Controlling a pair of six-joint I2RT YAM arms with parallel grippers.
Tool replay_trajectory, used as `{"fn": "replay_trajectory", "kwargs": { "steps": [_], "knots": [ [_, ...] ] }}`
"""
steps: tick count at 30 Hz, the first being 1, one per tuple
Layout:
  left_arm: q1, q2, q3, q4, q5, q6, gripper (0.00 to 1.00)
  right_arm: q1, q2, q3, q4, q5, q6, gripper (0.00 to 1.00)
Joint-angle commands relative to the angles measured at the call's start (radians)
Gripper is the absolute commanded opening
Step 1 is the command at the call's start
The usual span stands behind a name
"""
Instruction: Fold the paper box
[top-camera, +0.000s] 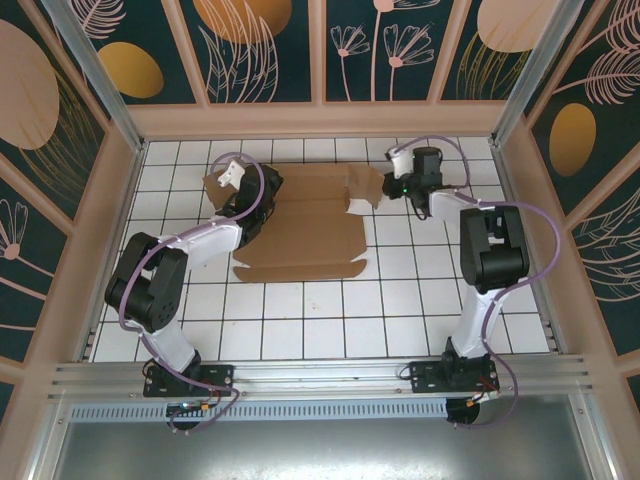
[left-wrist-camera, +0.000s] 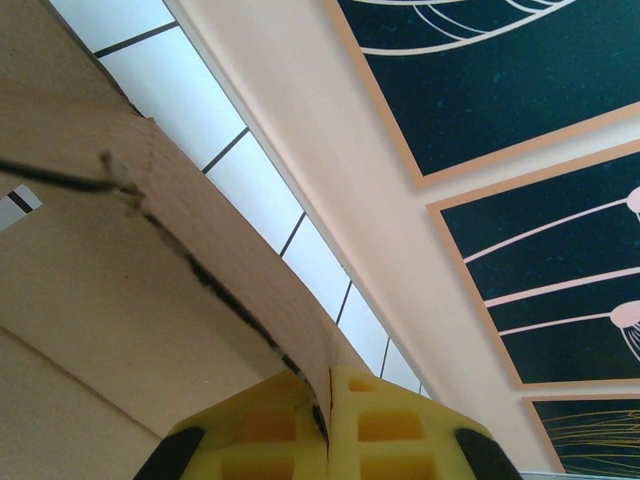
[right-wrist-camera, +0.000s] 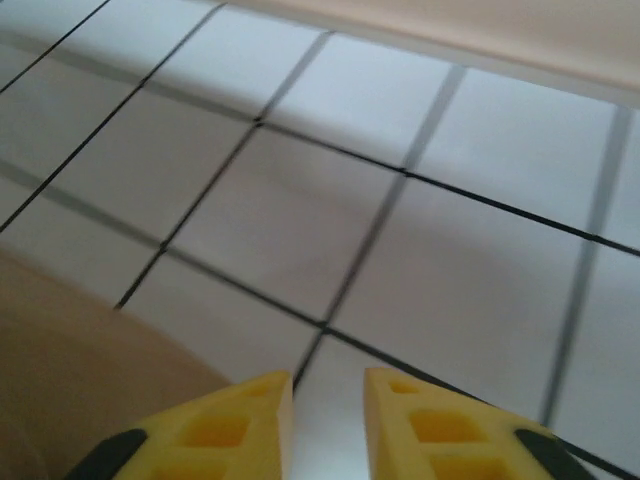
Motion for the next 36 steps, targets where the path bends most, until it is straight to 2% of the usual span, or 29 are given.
{"fn": "replay_trajectory", "kwargs": {
  "steps": [1,6,9,13,16,21,26,30,36],
  "knots": [
    [0.002,0.024,0.039,-0.078,0.009,0.027,0.0,0.026,0.012,0.01,-0.043,-0.101,-0.18,0.29],
    [0.002,0.038,0.078,-0.097,0.014,0.025,0.0,0.038,-0.02,-0.024,-0.028,-0.229,-0.199,0.35],
    [0.003,0.043,0.088,-0.095,0.021,0.028,0.0,0.056,-0.034,-0.03,-0.026,-0.264,-0.196,0.39],
    [0.004,0.043,0.087,-0.095,0.032,0.026,0.0,0.081,-0.021,-0.011,-0.031,-0.252,-0.179,0.41],
    [0.007,0.044,0.086,-0.096,0.033,0.029,0.0,0.098,-0.018,0.01,-0.048,-0.186,-0.179,0.42],
    [0.032,0.07,0.149,-0.181,0.043,0.01,0.0,0.052,0.012,0.102,-0.116,-0.103,-0.065,0.44],
    [0.065,0.126,0.283,-0.324,0.1,-0.034,0.0,0.022,0.056,0.179,-0.22,-0.122,-0.003,0.43],
    [0.07,0.185,0.409,-0.424,0.118,-0.008,0.0,0.022,0.049,0.146,-0.192,-0.169,0.028,0.42],
    [0.084,0.217,0.407,-0.396,0.184,-0.021,0.0,0.027,0.025,0.056,-0.132,-0.222,0.023,0.44]
  ]
}}
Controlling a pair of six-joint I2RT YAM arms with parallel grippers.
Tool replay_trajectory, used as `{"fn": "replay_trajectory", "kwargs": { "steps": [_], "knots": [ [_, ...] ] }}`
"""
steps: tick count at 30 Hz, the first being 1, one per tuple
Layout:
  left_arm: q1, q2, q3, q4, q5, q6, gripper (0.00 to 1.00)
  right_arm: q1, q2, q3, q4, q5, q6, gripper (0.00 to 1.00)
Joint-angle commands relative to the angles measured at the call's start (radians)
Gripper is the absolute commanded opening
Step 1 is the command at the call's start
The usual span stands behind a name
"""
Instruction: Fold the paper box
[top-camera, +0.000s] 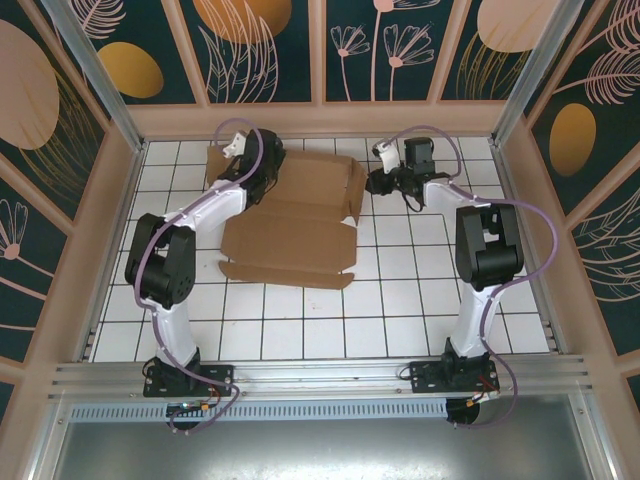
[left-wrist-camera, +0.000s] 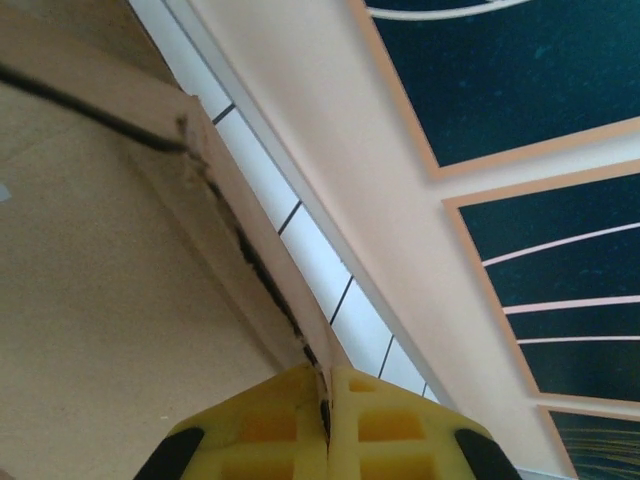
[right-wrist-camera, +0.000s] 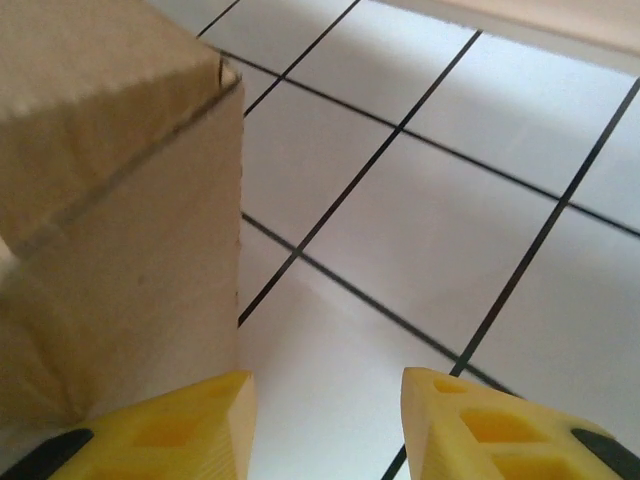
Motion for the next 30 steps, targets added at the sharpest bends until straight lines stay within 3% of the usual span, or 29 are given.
{"fn": "replay_trajectory", "kwargs": {
  "steps": [1,8,13,20,27,30],
  "knots": [
    [0.012,0.013,-0.027,-0.012,0.047,0.009,0.0,0.011,-0.019,-0.069,0.038,-0.065,0.004,0.45],
    [0.013,-0.054,-0.173,0.2,0.111,0.03,0.0,0.054,-0.084,-0.191,0.181,-0.07,-0.013,0.52],
    [0.013,-0.125,-0.315,0.4,0.138,0.061,0.0,0.093,-0.121,-0.232,0.245,0.017,-0.02,0.57],
    [0.013,-0.21,-0.484,0.647,0.176,0.104,0.0,0.13,-0.213,-0.38,0.422,0.146,-0.025,0.57],
    [0.013,-0.21,-0.559,0.637,0.163,0.078,0.0,0.211,-0.27,-0.508,0.546,0.247,-0.057,0.61],
    [0.013,-0.245,-0.572,0.629,0.157,0.079,0.0,0.227,-0.289,-0.544,0.573,0.274,-0.057,0.7]
  ]
}}
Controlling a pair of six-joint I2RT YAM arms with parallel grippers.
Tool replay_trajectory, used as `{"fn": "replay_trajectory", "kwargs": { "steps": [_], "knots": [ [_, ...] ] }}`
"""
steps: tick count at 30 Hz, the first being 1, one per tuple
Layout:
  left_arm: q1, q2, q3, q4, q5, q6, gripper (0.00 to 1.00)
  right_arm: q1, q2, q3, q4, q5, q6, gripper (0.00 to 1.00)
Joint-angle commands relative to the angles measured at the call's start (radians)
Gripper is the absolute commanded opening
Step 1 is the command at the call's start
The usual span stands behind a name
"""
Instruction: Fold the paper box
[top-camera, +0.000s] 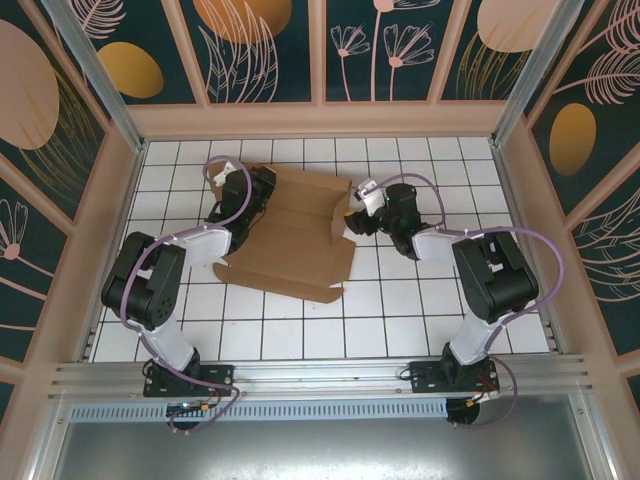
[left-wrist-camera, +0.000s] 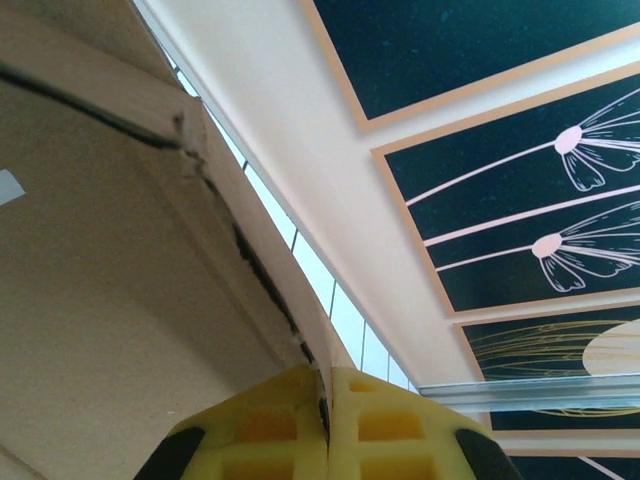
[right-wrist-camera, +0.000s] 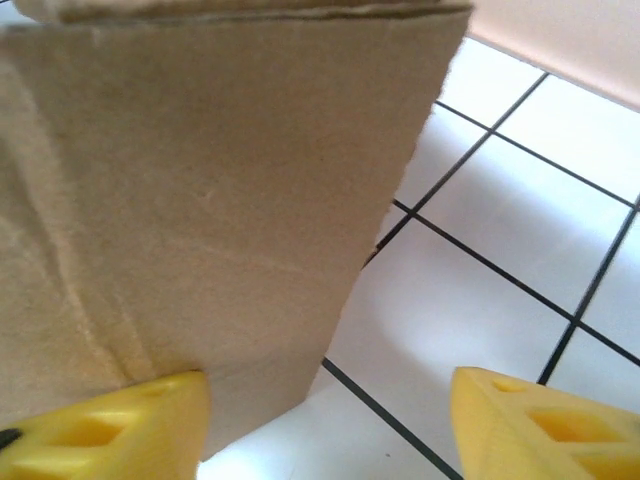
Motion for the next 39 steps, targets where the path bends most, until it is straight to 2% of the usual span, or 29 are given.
{"fn": "replay_trajectory", "kwargs": {
  "steps": [1,5,6,12,16,20,28,33,37,39],
  "knots": [
    [-0.006,-0.044,-0.029,0.02,0.007,0.023,0.0,0.032,-0.048,-0.041,0.094,0.031,-0.016,0.7],
    [-0.006,-0.061,-0.048,0.02,0.003,0.026,0.0,0.06,-0.078,-0.081,0.133,0.043,-0.019,0.71],
    [-0.006,-0.064,-0.052,0.021,0.0,0.03,0.0,0.07,-0.084,-0.088,0.145,0.055,-0.021,0.97],
    [-0.006,-0.071,-0.07,0.039,0.004,0.043,0.0,0.091,-0.088,-0.07,0.165,0.059,0.0,0.98],
    [-0.006,-0.075,-0.085,0.053,0.006,0.043,0.0,0.106,-0.048,-0.02,0.146,0.111,0.007,0.93],
    [-0.006,-0.083,-0.094,0.06,0.013,0.033,0.0,0.112,0.001,0.015,0.132,0.196,0.025,0.81],
    [-0.016,-0.113,-0.12,0.055,0.0,0.017,0.0,0.134,0.024,0.003,0.157,0.268,0.035,0.59],
    [-0.035,-0.118,-0.128,0.034,-0.017,-0.005,0.0,0.155,0.055,0.023,0.139,0.332,0.044,0.52],
    [-0.053,-0.133,-0.136,0.008,-0.046,-0.025,0.0,0.175,0.078,0.043,0.142,0.433,0.045,0.45],
    [-0.055,-0.138,-0.145,0.0,-0.057,-0.055,0.0,0.175,0.087,0.052,0.139,0.456,0.053,0.45]
  ]
}}
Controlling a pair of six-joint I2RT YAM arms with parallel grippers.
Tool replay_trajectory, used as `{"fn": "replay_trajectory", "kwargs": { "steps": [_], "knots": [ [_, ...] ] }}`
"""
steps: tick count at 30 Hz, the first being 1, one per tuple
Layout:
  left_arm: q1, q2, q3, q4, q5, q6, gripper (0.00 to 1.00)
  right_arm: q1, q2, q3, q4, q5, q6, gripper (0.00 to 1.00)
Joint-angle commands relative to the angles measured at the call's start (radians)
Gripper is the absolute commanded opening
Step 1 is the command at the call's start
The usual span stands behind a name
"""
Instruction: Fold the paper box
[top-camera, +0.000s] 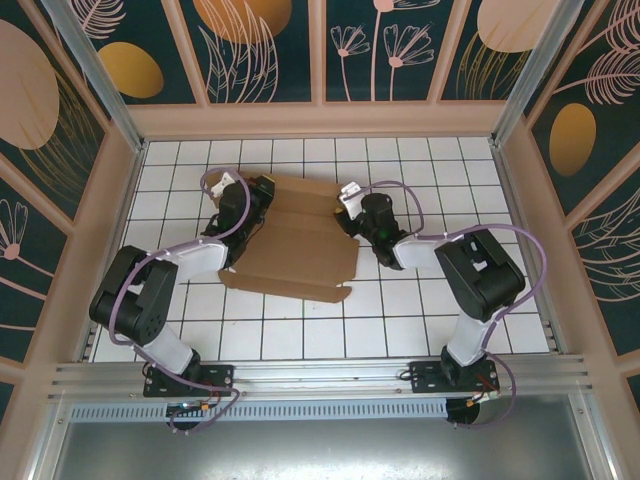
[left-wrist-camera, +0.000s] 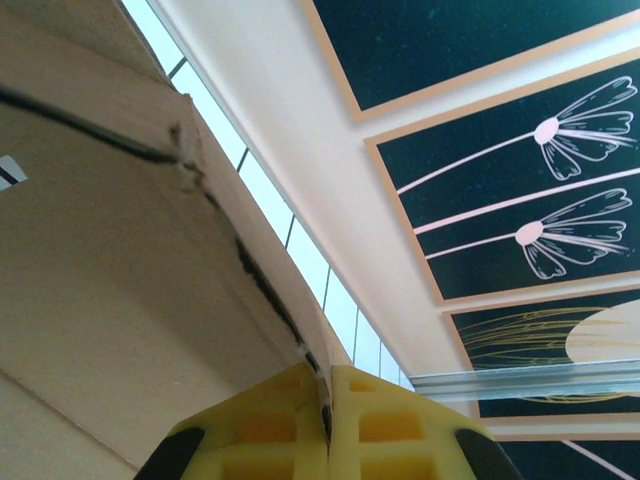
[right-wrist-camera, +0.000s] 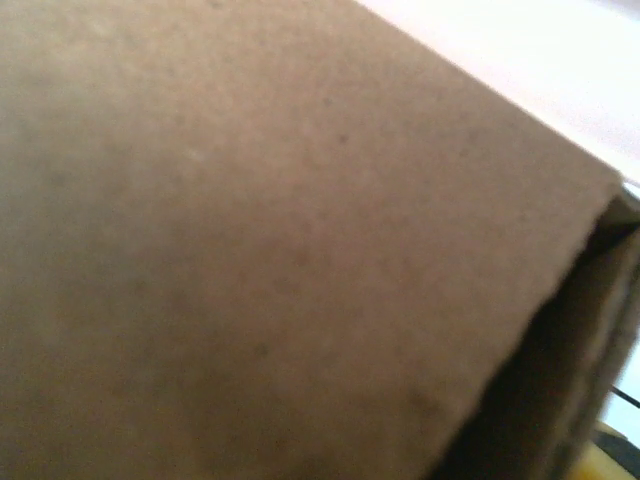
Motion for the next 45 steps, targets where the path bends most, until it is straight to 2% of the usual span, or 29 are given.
{"fn": "replay_trajectory", "kwargs": {
  "steps": [1,6,18,23,26,29,36,45],
  "knots": [
    [-0.017,-0.03,-0.025,-0.033,-0.014,-0.045,0.0,0.008,0.03,0.04,0.021,0.111,0.017,0.45],
    [-0.02,-0.022,-0.009,-0.105,-0.024,-0.111,0.0,0.005,0.059,0.068,0.031,0.128,0.014,0.44],
    [-0.047,-0.033,0.06,-0.276,-0.088,-0.217,0.0,0.015,0.136,0.18,-0.078,0.289,0.083,0.09],
    [-0.058,-0.017,0.094,-0.318,-0.085,-0.241,0.0,0.039,0.181,0.255,-0.167,0.412,0.164,0.0],
    [-0.061,-0.013,0.107,-0.342,-0.097,-0.247,0.0,0.04,0.217,0.341,-0.289,0.464,0.23,0.0],
    [-0.061,-0.013,0.114,-0.356,-0.101,-0.255,0.0,0.047,0.247,0.38,-0.336,0.536,0.243,0.0],
    [-0.064,-0.007,0.13,-0.382,-0.097,-0.268,0.0,0.072,0.293,0.412,-0.334,0.665,0.195,0.0],
    [-0.071,-0.017,0.13,-0.413,-0.11,-0.287,0.0,0.08,0.317,0.423,-0.341,0.793,0.255,0.0]
  ]
}}
